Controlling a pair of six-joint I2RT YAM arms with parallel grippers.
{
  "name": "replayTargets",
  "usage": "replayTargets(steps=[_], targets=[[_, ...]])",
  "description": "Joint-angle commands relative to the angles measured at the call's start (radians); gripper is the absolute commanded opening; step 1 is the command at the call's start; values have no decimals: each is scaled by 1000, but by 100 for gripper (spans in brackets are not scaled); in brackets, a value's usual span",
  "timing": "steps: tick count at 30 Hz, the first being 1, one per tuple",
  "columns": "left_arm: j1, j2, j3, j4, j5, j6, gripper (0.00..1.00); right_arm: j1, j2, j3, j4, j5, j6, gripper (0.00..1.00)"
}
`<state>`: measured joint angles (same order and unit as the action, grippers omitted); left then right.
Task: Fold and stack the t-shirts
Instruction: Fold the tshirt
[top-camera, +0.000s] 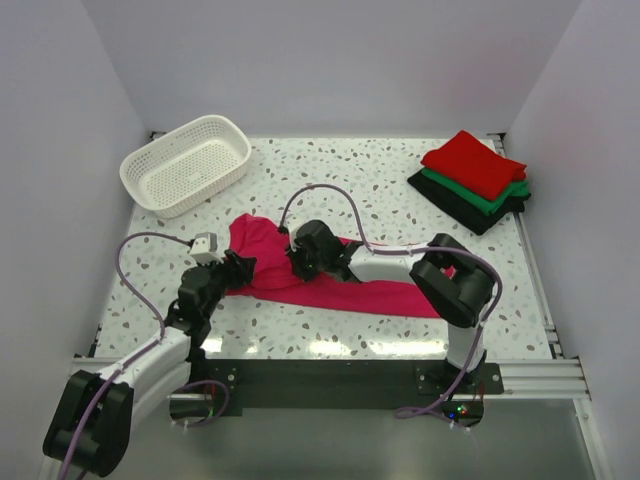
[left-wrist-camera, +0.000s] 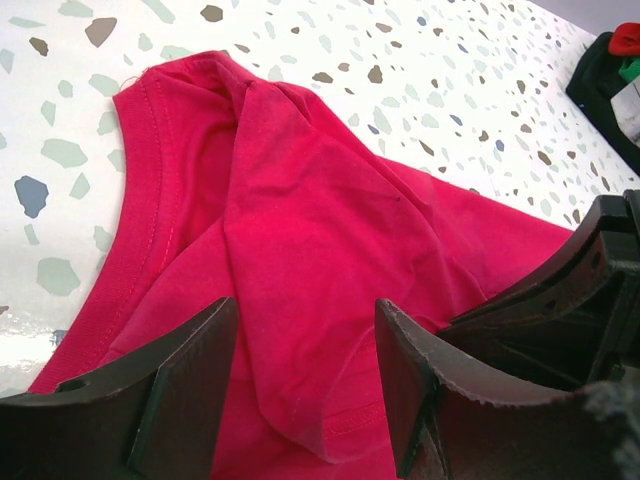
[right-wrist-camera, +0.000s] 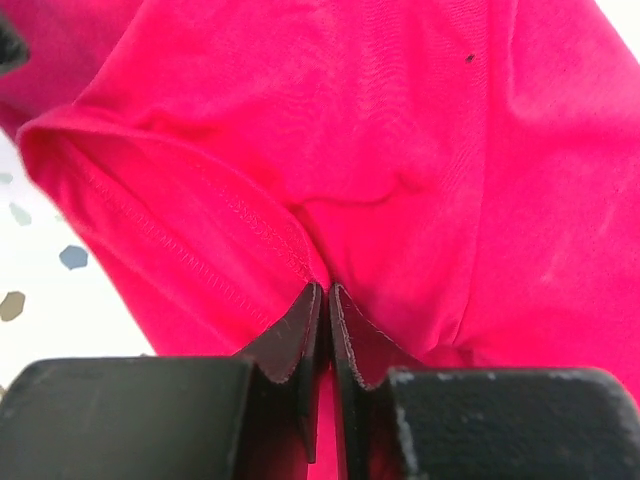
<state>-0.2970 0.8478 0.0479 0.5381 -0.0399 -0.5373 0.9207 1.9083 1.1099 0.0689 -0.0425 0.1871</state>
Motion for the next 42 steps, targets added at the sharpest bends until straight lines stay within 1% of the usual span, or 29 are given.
replayTargets(steps=[1,7,13,17,18,21,23,25,27,28,30,31,32,33,34,35,36,37,38,39,40,41,42], targets=[[-1,-15,-2,54,-3,20,62,15,-77,-22,35,18,2,10],[-2,-15,0,54,-8,19,62,27,-103,-55,28,24,12,16],[-1,0,6,51,-15,20,62,32,-109,-73,19,20,14,19],[-1,2,12,45,-32,20,62,35,-135,-99,9,9,21,27],[-1,8,15,46,-37,20,62,35,-156,-107,9,4,23,31],[-1,36,32,52,-61,25,63,37,-199,-130,5,-13,22,36],[-1,71,65,54,-87,33,63,37,-216,-140,-6,-20,20,37],[7,102,98,60,-101,39,65,37,-248,-148,-14,-10,14,39],[15,150,157,63,-101,42,66,37,-273,-154,-33,22,8,41],[22,166,180,65,-100,43,67,37,-294,-153,-49,64,11,45],[29,218,249,78,-95,43,68,36,-317,-133,-122,143,18,48],[35,241,274,83,-94,46,68,35,-333,-127,-147,221,18,50],[39,267,303,86,-94,54,69,32,-363,-114,-188,261,18,55],[42,328,363,85,-92,57,69,27,-382,-108,-211,298,26,58],[54,364,395,80,-89,63,69,17,-400,-105,-233,334,35,60],[62,399,426,80,-78,71,69,-24,-441,-101,-265,360,43,64],[70,471,481,79,-68,72,69,-54,-463,-104,-277,360,67,65],[94,508,507,79,-52,71,69,-89,-482,-107,-287,352,83,66],[108,542,529,79,-35,68,69,-177,-505,-122,-303,313,100,66],[122,606,568,82,1,62,69,-224,-543,-136,-308,297,132,66],[143,635,587,82,17,59,68,-270,-561,-146,-311,287,143,66],[153,663,601,85,34,51,68,-348,-575,-162,-331,285,152,66],[162,710,625,97,75,46,67,-380,-594,-165,-345,294,159,68]])
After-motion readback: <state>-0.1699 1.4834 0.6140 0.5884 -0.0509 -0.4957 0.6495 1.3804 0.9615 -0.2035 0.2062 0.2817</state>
